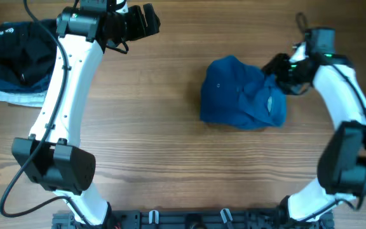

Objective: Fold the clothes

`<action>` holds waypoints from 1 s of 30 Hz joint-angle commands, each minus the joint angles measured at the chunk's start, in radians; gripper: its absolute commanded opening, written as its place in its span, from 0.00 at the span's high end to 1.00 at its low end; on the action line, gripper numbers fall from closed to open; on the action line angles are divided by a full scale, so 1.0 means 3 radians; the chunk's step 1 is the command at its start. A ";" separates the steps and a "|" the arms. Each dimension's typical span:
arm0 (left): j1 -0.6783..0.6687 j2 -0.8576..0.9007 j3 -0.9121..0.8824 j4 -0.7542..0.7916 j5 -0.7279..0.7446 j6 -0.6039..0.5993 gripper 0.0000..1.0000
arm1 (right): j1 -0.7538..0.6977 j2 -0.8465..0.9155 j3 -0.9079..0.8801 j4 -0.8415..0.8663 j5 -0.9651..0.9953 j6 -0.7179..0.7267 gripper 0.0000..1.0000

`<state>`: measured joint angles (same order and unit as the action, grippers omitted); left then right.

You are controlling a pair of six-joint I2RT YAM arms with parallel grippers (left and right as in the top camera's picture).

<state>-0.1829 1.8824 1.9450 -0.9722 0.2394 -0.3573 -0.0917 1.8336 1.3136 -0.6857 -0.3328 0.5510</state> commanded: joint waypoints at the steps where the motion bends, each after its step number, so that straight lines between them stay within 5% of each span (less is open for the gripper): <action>1: -0.0015 0.0041 -0.0008 0.0004 -0.0019 0.0043 0.00 | 0.0163 0.0251 0.0050 0.0135 0.0010 0.0207 0.43; 4: -0.0015 0.0041 -0.0008 -0.0006 -0.0020 0.0045 0.00 | 0.0164 0.0357 0.0050 0.0256 0.0017 0.0233 0.53; 9: -0.0015 0.0041 -0.0008 -0.0006 -0.0028 0.0045 0.00 | 0.0161 0.0352 0.0051 0.0546 0.0060 0.0219 0.96; 20: -0.0015 0.0041 -0.0008 -0.0004 -0.0083 0.0043 0.00 | -0.0445 0.0303 0.0200 0.0248 0.0301 0.0062 0.96; 21: -0.0015 0.0041 -0.0008 -0.0008 -0.0081 0.0043 0.00 | -0.0448 0.0303 0.0198 0.0211 0.0298 -0.0048 0.76; 22: -0.0015 0.0041 -0.0008 -0.0019 -0.0083 0.0043 0.00 | -0.0446 0.0303 0.0198 0.0146 0.0299 -0.0182 0.25; 23: -0.0015 0.0041 -0.0008 -0.0029 -0.0081 0.0043 0.00 | -0.0448 0.0303 0.0198 0.0084 0.0301 -0.0197 0.00; 30: -0.0018 0.0041 -0.0008 -0.0094 -0.0078 0.0045 0.00 | -0.0956 -0.0117 0.0206 -0.0548 -0.0058 -0.0518 0.00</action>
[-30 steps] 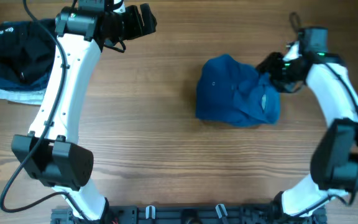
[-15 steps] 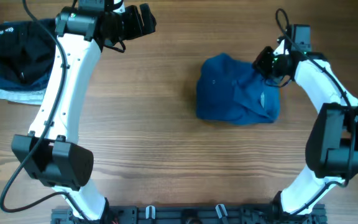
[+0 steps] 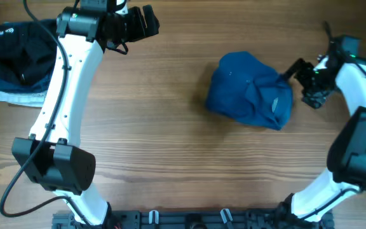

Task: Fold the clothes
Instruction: 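Grasp the folded teal shirt bundle with the left gripper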

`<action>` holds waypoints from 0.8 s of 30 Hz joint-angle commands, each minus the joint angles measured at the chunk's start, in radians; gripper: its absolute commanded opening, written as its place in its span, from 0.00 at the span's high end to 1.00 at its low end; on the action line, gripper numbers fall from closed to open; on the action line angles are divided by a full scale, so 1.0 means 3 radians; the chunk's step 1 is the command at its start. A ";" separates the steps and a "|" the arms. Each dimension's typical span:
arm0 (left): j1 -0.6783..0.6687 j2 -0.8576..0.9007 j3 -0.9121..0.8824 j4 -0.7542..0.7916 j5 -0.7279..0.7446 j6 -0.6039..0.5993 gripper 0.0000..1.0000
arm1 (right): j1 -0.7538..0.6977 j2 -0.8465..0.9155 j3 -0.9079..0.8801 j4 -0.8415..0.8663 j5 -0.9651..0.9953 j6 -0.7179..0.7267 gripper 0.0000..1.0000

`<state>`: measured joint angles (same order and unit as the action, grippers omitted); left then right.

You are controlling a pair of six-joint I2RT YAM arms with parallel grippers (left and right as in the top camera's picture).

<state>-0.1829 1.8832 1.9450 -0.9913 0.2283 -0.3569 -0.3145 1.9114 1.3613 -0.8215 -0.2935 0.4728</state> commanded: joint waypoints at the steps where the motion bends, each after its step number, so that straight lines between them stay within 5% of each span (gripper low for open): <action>1: -0.0052 0.0039 -0.0008 -0.0043 -0.0037 0.0060 0.00 | -0.0345 -0.0586 0.0047 -0.0167 -0.0200 -0.0333 0.00; 5: -0.0423 0.0057 -0.0008 -0.0036 -0.0008 0.0308 0.00 | -0.0610 -0.1057 0.0047 -0.0275 -0.0220 -0.0383 0.00; 14: -0.1675 0.0692 -0.0008 0.0266 -0.0009 0.0313 0.00 | -0.0743 -0.1080 0.0047 -0.0371 -0.0039 -0.0445 0.00; 19: -0.2242 0.0874 -0.0008 0.0333 -0.0753 0.0401 0.06 | -0.0743 -0.1080 0.0047 -0.0367 -0.0032 -0.0530 0.01; 20: -0.2265 0.0889 -0.0008 0.0384 -0.0982 0.0390 0.14 | -0.0743 -0.1080 0.0047 -0.0359 -0.0032 -0.0529 0.01; 24: -0.2227 0.1020 -0.0008 0.0697 -0.1052 0.0378 0.74 | -0.0743 -0.1080 0.0047 -0.0356 -0.0032 -0.0530 0.01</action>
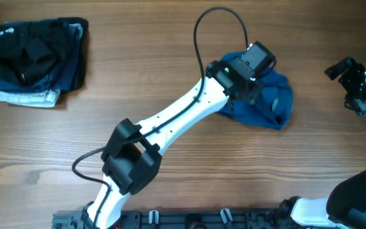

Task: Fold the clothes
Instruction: 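Grasp the folded teal shirt bundle with the left gripper, then drag the bundle toward the upper left and release it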

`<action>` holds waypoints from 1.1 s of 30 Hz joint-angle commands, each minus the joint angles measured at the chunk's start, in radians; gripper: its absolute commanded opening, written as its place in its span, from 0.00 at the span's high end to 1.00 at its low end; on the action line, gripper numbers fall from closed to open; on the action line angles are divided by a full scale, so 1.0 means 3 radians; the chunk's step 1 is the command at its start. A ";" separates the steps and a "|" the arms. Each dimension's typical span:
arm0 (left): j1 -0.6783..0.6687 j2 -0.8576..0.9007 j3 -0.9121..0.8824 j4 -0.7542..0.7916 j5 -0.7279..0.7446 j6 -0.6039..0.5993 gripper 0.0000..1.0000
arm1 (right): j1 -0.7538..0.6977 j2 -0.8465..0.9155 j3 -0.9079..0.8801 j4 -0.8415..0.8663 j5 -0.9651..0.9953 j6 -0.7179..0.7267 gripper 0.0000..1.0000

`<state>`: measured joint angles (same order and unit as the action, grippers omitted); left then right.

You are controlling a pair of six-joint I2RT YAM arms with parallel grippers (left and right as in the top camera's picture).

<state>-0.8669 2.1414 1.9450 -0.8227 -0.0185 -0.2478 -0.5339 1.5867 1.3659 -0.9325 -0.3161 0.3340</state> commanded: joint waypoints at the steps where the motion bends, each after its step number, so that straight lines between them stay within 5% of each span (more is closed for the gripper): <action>1: 0.0052 0.0209 -0.0008 0.0173 -0.0229 0.0004 0.83 | -0.0011 0.0003 0.0032 0.0014 0.0043 -0.0067 0.00; 3: 0.0045 0.0384 -0.0008 0.0264 -0.0231 -0.0022 0.96 | -0.0011 0.0003 0.0032 0.0010 0.0043 -0.0071 0.00; 13: 0.0109 0.0998 -0.0008 0.0273 -0.0332 -0.0234 0.93 | -0.0011 0.0003 0.0032 0.0014 0.0043 -0.0150 0.01; 16: 0.0189 0.0998 -0.0008 0.0089 -0.0468 0.0329 0.76 | -0.0011 0.0003 0.0032 0.0022 0.0043 -0.0153 0.01; 19: 0.0361 0.0998 -0.0008 -0.0131 -0.0891 0.0857 0.76 | -0.0011 0.0003 0.0032 0.0028 0.0043 -0.0153 0.00; 24: 0.0963 0.0998 -0.0008 -0.0151 -0.0889 0.1448 0.73 | -0.0011 0.0003 0.0031 0.0029 0.0045 -0.0155 0.00; 27: 0.1445 0.0998 -0.0008 0.0081 -0.0889 0.2218 0.50 | -0.0011 0.0003 0.0031 0.0048 0.0043 -0.0153 0.01; 30: 0.1629 0.0980 -0.0006 0.0338 -0.0893 0.2473 0.49 | -0.0011 0.0003 0.0028 0.0043 0.0043 -0.0151 0.01; 33: 0.1623 0.0779 -0.0006 0.0497 -0.0890 0.2294 0.38 | -0.0011 0.0003 0.0028 0.0070 0.0042 -0.0149 0.00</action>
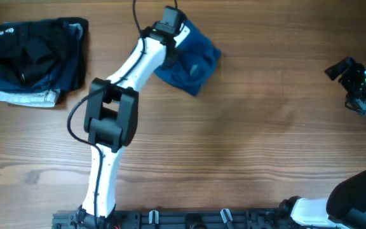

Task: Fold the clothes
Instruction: 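Drag the bundle toward the upper left and release it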

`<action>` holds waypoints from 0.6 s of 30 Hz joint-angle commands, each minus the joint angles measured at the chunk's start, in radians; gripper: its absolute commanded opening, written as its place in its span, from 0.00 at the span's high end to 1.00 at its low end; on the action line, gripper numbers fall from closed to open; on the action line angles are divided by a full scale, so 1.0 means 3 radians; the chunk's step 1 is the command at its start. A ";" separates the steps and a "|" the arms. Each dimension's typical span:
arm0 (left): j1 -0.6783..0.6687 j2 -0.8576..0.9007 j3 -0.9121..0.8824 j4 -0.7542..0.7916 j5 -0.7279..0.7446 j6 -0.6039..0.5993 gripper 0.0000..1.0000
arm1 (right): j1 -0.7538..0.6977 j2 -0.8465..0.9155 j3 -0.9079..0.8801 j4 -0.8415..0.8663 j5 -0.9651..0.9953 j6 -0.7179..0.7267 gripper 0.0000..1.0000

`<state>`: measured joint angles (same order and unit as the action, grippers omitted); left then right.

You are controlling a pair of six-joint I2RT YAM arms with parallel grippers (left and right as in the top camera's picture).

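A crumpled blue garment (196,60) lies bunched at the top middle of the wooden table (246,146). My left gripper (172,52) reaches in from the lower left and sits on the garment's left edge. Its fingers are buried in the cloth and appear shut on it. My right gripper (347,84) hangs open at the far right edge of the table, well away from the garment, holding nothing.
A stack of folded dark clothes (37,60) sits in the top left corner, a little left of the left arm's elbow (110,114). The arm bases stand along the front edge.
My left gripper has moved up and to the left, from right of centre to the top middle. The blue garment has come with it. The right arm has not moved.
At first my right gripper held the blue garment's right side while the left arm hovered at the top left. Then the garment lay slightly further right. After that the right gripper was off it at the table's edge and the left gripper was on it; now the garment lies at top middle.
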<state>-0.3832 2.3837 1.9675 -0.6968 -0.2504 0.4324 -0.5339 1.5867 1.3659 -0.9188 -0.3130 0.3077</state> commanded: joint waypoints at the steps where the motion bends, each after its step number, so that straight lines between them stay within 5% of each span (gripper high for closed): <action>1: 0.0003 -0.0121 -0.0081 0.0088 -0.0114 0.0014 0.37 | -0.0011 0.0003 0.0028 0.0032 0.0032 -0.0056 0.01; 5: -0.0126 -0.0726 -0.0081 -0.0106 -0.0103 0.0006 0.19 | -0.0011 0.0003 0.0028 0.0062 0.0032 -0.0056 0.01; 8: -0.0323 -0.0954 -0.0081 -0.0313 -0.0022 -0.0493 0.00 | -0.0011 0.0003 0.0028 0.0072 0.0031 -0.0056 0.00; 11: -0.0655 -0.0904 -0.0083 -0.0498 0.1197 -0.0726 0.00 | -0.0011 0.0003 0.0028 0.0095 0.0031 -0.0056 0.00; 18: -0.1096 -0.0409 -0.0083 -0.0398 0.0497 -0.0959 0.01 | -0.0010 0.0003 0.0028 0.0179 -0.0123 -0.0032 0.01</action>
<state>-0.6678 2.1948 1.9469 -0.8360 0.0029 0.1970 -0.5339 1.5867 1.3659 -0.8742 -0.3157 0.3080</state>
